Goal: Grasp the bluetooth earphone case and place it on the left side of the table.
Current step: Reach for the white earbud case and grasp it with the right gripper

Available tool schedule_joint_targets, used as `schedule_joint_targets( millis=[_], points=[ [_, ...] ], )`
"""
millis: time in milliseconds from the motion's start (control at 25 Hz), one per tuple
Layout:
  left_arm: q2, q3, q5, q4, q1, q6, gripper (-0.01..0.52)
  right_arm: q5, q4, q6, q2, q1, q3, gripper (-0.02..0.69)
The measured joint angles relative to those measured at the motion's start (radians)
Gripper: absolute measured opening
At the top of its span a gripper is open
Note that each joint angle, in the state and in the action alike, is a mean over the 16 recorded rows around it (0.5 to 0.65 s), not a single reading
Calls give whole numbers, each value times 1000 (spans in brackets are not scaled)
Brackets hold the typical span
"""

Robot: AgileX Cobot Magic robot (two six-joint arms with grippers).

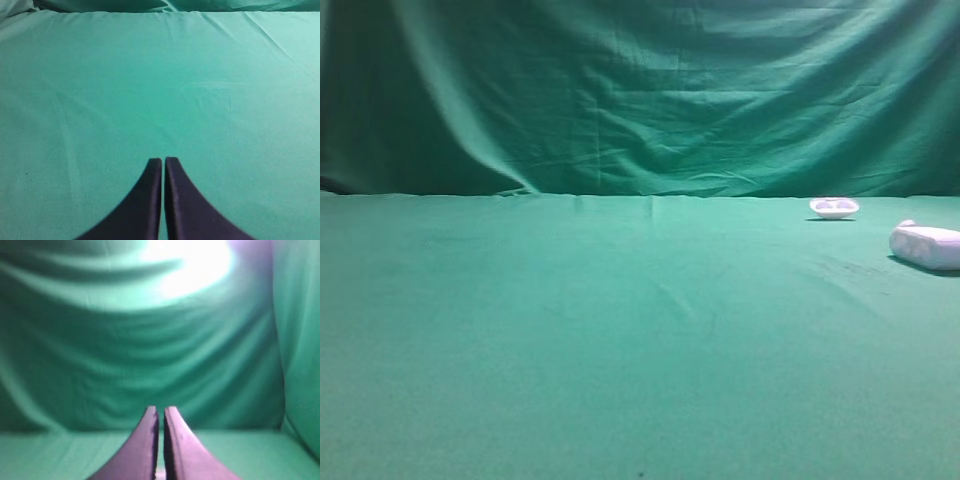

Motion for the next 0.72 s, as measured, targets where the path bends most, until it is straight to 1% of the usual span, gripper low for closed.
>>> schedule_joint_targets(
  millis=[200, 360, 520, 720],
  points=[
    [0, 0, 0, 0, 0, 0, 0, 283, 18, -22, 270, 0, -175, 0],
    [0, 0, 0, 0, 0, 0, 0, 435, 35, -33, 509, 3, -268, 0],
    [0, 0, 0, 0, 0, 0, 0, 499, 42, -44, 724, 24, -337, 0],
    [0, 0, 0, 0, 0, 0, 0, 503, 35, -57, 950, 67, -422, 9]
  ],
)
